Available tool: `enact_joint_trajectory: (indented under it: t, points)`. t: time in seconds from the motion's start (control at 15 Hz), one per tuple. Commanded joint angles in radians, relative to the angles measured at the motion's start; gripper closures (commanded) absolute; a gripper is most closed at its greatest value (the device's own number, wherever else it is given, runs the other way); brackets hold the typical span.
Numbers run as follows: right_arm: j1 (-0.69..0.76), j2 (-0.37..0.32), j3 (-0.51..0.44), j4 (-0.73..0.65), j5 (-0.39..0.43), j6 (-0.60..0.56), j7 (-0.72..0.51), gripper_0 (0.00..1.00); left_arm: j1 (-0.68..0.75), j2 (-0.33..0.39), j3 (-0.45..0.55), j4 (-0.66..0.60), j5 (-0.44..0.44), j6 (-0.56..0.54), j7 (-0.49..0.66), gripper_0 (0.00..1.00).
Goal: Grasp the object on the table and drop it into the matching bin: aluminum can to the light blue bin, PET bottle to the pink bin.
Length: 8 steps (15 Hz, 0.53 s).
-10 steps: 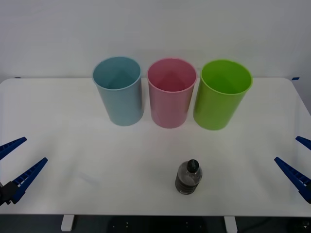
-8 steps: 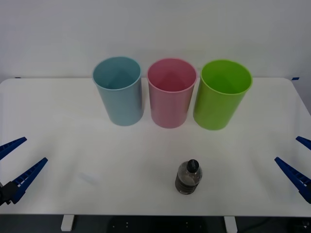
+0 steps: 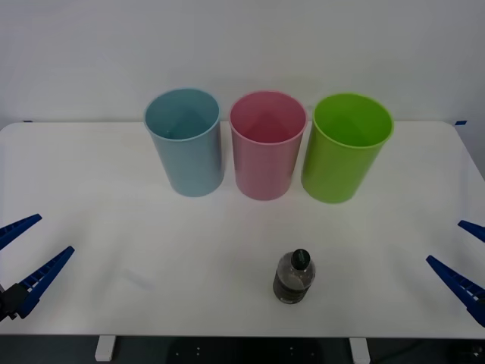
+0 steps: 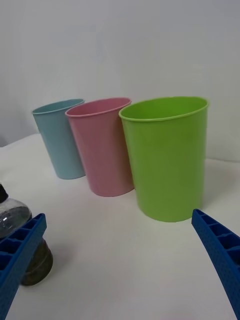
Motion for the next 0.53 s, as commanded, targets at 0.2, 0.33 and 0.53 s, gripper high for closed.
enact_joint_trajectory:
  t: [0.2,0.33,0.53]
  points:
    - [0.0,-0.035,0.059,0.012,0.001,-0.02,0.049,0.0,0.0,0.0,0.0,0.0,0.0,0.0,0.0,0.0]
    - [0.002,-0.049,0.09,0.012,0.003,-0.026,0.109,0.0,0.0,0.0,0.0,0.0,0.0,0.0,0.0,0.0]
    - [-0.008,-0.073,0.134,0.048,0.009,-0.027,0.221,0.0,0.0,0.0,0.0,0.0,0.0,0.0,0.0,0.0]
